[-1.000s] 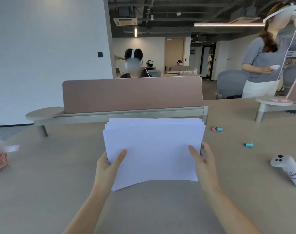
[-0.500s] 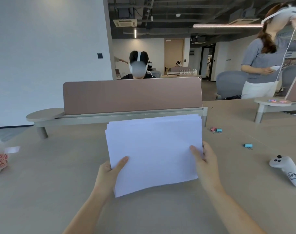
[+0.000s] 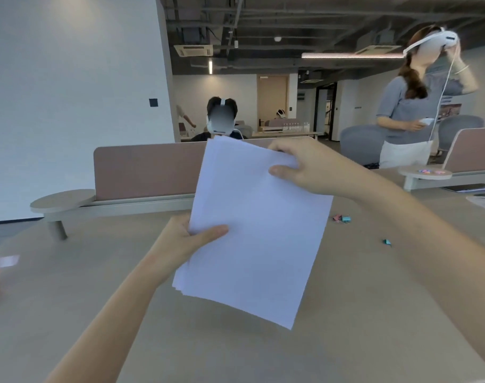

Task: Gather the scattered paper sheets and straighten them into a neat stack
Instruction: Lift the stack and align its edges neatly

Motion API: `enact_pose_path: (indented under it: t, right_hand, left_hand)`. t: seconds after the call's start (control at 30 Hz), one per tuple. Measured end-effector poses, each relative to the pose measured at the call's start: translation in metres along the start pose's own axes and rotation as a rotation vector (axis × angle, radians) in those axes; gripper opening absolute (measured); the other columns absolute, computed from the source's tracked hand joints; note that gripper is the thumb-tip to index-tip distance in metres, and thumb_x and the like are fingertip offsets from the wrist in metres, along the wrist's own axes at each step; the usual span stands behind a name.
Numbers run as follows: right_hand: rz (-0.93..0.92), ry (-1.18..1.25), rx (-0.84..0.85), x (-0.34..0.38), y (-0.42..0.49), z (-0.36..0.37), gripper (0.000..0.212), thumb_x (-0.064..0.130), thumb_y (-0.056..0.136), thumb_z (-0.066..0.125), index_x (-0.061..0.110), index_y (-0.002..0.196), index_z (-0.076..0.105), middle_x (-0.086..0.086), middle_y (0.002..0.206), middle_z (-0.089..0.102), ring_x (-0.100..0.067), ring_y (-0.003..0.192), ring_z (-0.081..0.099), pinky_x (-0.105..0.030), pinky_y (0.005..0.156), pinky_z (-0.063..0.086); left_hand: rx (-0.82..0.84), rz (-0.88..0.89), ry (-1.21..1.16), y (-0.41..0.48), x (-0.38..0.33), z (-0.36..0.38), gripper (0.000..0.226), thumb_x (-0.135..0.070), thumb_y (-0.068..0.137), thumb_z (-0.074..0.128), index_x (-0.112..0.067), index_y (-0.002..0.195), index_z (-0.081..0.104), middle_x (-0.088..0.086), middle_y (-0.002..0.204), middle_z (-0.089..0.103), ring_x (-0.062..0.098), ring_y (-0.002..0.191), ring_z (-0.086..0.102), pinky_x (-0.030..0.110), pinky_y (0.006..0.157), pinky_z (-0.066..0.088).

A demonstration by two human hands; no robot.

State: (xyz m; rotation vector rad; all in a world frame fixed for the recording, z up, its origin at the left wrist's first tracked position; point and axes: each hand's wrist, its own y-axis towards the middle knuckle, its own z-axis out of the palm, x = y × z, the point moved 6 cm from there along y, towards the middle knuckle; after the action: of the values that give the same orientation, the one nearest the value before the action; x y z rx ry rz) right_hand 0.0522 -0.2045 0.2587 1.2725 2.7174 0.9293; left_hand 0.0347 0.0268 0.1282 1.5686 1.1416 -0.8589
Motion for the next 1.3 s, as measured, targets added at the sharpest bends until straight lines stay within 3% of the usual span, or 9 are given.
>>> enact_pose_path:
  t: [0.17, 0.3, 0.43, 0.6, 0.77, 0.9, 1.07, 1.17, 1.3]
  right_hand:
    - [-0.034, -0.089, 0.003, 0.000, 0.005, 0.012, 0.032, 0.025, 0.098, 0.061, 0.025, 0.130, 0.058, 0.010, 0.126, 0.061, -0.011, 0.118, 0.054, -0.040, 0.106, 0.043]
    - [0.145, 0.198, -0.577, -0.029, -0.064, 0.022, 0.076, 0.048, 0.096, 0.064, 0.033, 0.160, 0.027, 0.016, 0.164, 0.029, -0.008, 0.154, 0.023, -0.039, 0.124, 0.023]
    - [0.415, 1.014, -0.504, -0.044, -0.102, 0.104, 0.046, 0.031, 0.101, 0.062, 0.039, 0.144, 0.048, 0.032, 0.136, 0.060, 0.013, 0.126, 0.054, -0.029, 0.105, 0.047]
    - [0.478, 1.016, -0.638, -0.063, -0.102, 0.118, 0.023, 0.014, 0.103, 0.056, 0.023, 0.123, 0.064, 0.013, 0.116, 0.074, 0.000, 0.105, 0.068, -0.018, 0.082, 0.048]
    - [0.497, 1.000, -0.636, -0.057, -0.111, 0.143, 0.014, 0.013, 0.103, 0.055, 0.021, 0.108, 0.066, 0.008, 0.104, 0.074, -0.003, 0.092, 0.068, -0.017, 0.076, 0.052]
    - [0.499, 0.970, -0.668, -0.051, -0.120, 0.157, 0.016, 0.012, 0.104, 0.055, 0.019, 0.092, 0.063, 0.019, 0.078, 0.065, 0.000, 0.072, 0.059, -0.018, 0.069, 0.047]
    - [0.458, 0.978, -0.680, -0.058, -0.114, 0.146, 0.012, 0.018, 0.105, 0.055, 0.014, 0.100, 0.065, -0.013, 0.093, 0.066, -0.014, 0.085, 0.060, -0.032, 0.082, 0.048]
    - [0.494, 0.984, -0.632, -0.058, -0.118, 0.157, 0.013, 0.020, 0.105, 0.054, 0.016, 0.107, 0.066, 0.002, 0.108, 0.075, -0.012, 0.104, 0.069, -0.031, 0.092, 0.051]
    - [0.515, 0.943, -0.663, -0.060, -0.123, 0.162, 0.012, 0.018, 0.105, 0.054, 0.020, 0.097, 0.062, 0.015, 0.100, 0.071, -0.004, 0.096, 0.064, -0.026, 0.092, 0.045]
  left_hand:
    - [-0.176, -0.065, -0.207, -0.001, 0.033, 0.010, 0.039, -0.033, 0.083, 0.085, 0.000, 0.102, 0.080, 0.010, 0.100, 0.086, 0.036, 0.096, 0.082, 0.051, 0.087, 0.065]
    - [-0.227, -0.068, -0.344, 0.000, 0.049, 0.015, 0.028, -0.026, 0.088, 0.081, -0.004, 0.105, 0.081, 0.010, 0.105, 0.085, 0.035, 0.099, 0.082, 0.047, 0.087, 0.063]
    - [-0.232, -0.079, -0.419, 0.001, 0.054, 0.025, 0.024, -0.025, 0.090, 0.081, -0.005, 0.102, 0.082, 0.014, 0.108, 0.084, 0.038, 0.101, 0.081, 0.058, 0.094, 0.062]
    - [-0.305, -0.064, -0.356, -0.001, 0.068, 0.029, 0.028, -0.028, 0.089, 0.086, -0.006, 0.105, 0.080, 0.008, 0.104, 0.085, 0.033, 0.099, 0.081, 0.056, 0.091, 0.064]
    - [-0.348, -0.053, -0.297, -0.009, 0.085, 0.038, 0.019, -0.023, 0.094, 0.078, -0.014, 0.110, 0.074, -0.002, 0.101, 0.085, 0.023, 0.096, 0.082, 0.032, 0.072, 0.064]
    - [-0.348, -0.016, -0.324, -0.016, 0.084, 0.051, 0.027, -0.025, 0.096, 0.076, -0.023, 0.122, 0.071, -0.007, 0.113, 0.082, 0.014, 0.103, 0.080, 0.031, 0.080, 0.062]
    - [-0.376, 0.034, -0.341, -0.010, 0.072, 0.046, 0.027, -0.027, 0.100, 0.070, -0.029, 0.128, 0.067, -0.016, 0.115, 0.080, 0.005, 0.101, 0.079, 0.019, 0.072, 0.062]
    - [-0.338, 0.012, -0.305, -0.011, 0.079, 0.055, 0.028, -0.029, 0.103, 0.065, -0.029, 0.132, 0.067, -0.015, 0.119, 0.080, 0.007, 0.109, 0.077, 0.021, 0.078, 0.061]
    - [-0.345, 0.012, -0.306, -0.013, 0.083, 0.062, 0.030, -0.033, 0.105, 0.061, -0.027, 0.134, 0.068, -0.013, 0.123, 0.079, 0.009, 0.115, 0.075, 0.029, 0.091, 0.061]
